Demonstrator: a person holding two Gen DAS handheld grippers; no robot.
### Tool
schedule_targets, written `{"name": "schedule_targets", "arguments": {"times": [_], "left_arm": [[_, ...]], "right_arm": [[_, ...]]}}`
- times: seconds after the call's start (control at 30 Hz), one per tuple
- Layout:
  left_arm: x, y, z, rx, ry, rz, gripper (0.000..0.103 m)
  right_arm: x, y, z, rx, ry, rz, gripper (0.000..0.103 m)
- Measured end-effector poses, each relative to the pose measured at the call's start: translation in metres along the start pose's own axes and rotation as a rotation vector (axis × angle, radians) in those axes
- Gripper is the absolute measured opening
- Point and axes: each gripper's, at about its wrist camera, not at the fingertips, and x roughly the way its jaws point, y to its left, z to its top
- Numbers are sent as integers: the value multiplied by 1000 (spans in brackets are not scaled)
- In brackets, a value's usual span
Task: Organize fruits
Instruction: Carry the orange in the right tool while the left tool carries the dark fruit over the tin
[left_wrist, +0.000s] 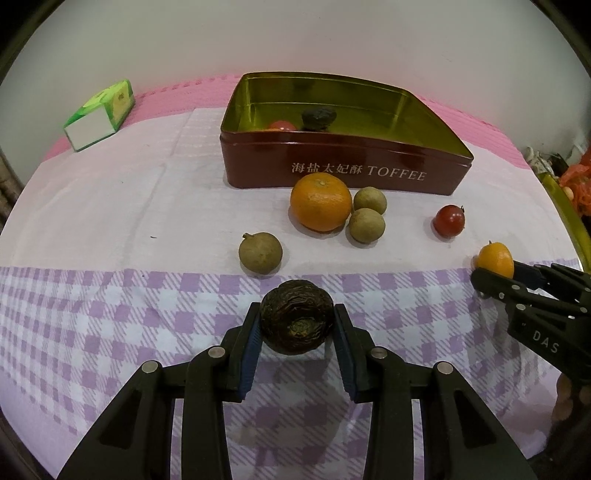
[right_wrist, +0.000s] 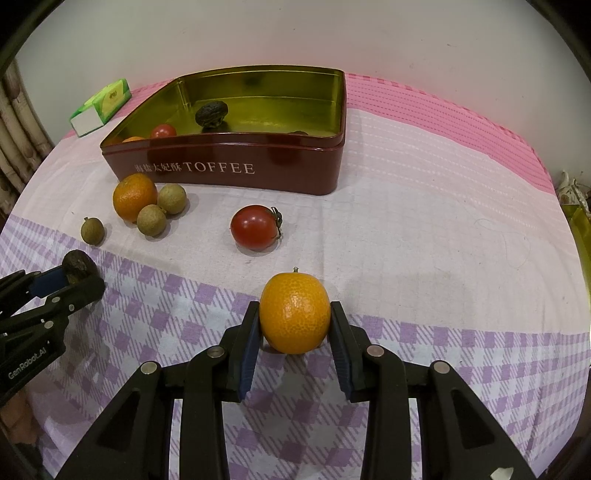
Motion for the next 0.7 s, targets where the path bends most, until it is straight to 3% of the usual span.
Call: {"name": "schedule_targets", "arguments": {"times": [0.7], "left_arm": [[0,-9,-3,1,-12,58,38]], "right_arm": [[1,2,1,-3,4,-13,33]]}}
